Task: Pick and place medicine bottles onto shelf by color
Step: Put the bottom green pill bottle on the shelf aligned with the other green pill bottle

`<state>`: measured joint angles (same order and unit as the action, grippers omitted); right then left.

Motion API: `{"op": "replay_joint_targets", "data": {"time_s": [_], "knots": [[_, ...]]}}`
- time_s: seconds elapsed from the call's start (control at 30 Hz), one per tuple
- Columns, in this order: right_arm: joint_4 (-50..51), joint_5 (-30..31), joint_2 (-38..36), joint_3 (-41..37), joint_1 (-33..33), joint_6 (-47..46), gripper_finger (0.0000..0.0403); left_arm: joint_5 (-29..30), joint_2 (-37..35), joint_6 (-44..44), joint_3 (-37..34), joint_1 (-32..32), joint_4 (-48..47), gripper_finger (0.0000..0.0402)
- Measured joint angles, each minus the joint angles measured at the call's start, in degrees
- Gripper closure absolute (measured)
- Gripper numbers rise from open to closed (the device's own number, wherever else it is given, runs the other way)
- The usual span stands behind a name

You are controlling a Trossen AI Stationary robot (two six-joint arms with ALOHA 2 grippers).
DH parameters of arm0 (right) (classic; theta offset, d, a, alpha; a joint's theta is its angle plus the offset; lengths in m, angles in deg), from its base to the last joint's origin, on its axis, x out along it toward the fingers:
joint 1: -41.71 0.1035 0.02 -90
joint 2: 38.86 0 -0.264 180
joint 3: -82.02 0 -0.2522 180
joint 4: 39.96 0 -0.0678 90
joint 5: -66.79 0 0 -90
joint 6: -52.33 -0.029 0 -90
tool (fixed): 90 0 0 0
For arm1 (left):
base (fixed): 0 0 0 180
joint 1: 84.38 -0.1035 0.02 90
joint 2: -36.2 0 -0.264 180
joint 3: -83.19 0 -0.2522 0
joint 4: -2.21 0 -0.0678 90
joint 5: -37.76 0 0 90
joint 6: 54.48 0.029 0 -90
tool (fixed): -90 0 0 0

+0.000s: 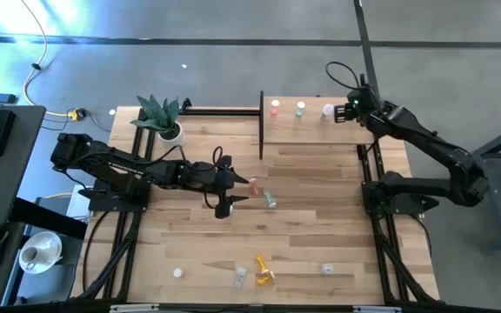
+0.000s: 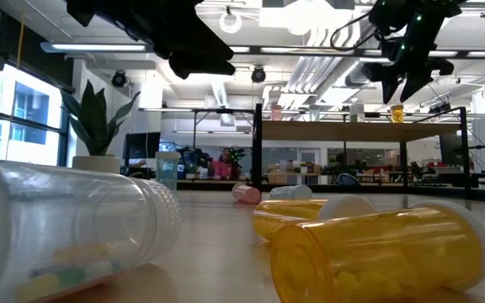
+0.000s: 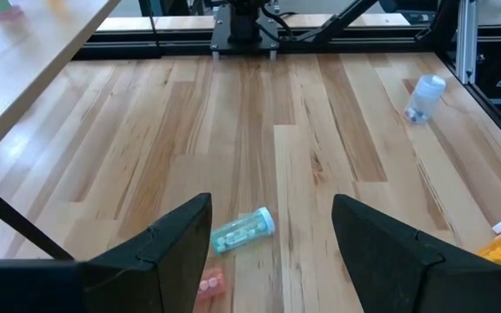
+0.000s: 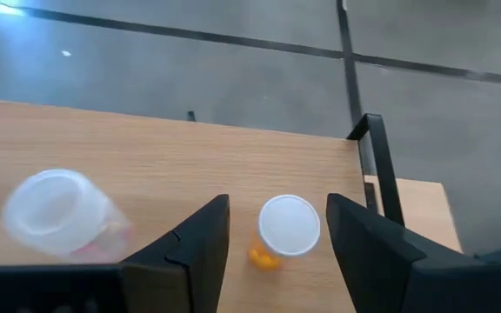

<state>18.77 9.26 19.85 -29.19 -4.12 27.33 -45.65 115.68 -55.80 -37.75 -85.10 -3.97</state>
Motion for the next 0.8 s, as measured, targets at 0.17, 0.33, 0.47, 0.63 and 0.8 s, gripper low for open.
{"op": "replay_joint_targets", "data": {"time_s": [0.17,0.33,0.47,0.63,0.8], "knots": [[0.0,-3.6,-4.3,0.0,0.6,1.0,0.0218,0.0,0.0,-0.1,0.0,0.0,-0.1,0.0172],[0.0,-7.1,-9.7,0.0,3.5,2.5,0.0218,0.5,0.0,-0.2,0.0,0.0,-0.1,0.0172],[-0.3,-11.8,-12.9,0.0,8.1,2.5,0.0218,2.2,0.0,-0.2,0.0,0.0,-0.1,0.0172],[-0.2,-16.5,-13.2,0.0,17.2,-0.3,0.0218,3.0,0.0,-1.0,0.0,0.0,-0.1,0.0172],[-0.1,-16.4,-10.0,0.0,29.0,-3.9,0.0218,3.1,-1.0,-1.5,0.1,0.0,-1.0,0.0172]]}}
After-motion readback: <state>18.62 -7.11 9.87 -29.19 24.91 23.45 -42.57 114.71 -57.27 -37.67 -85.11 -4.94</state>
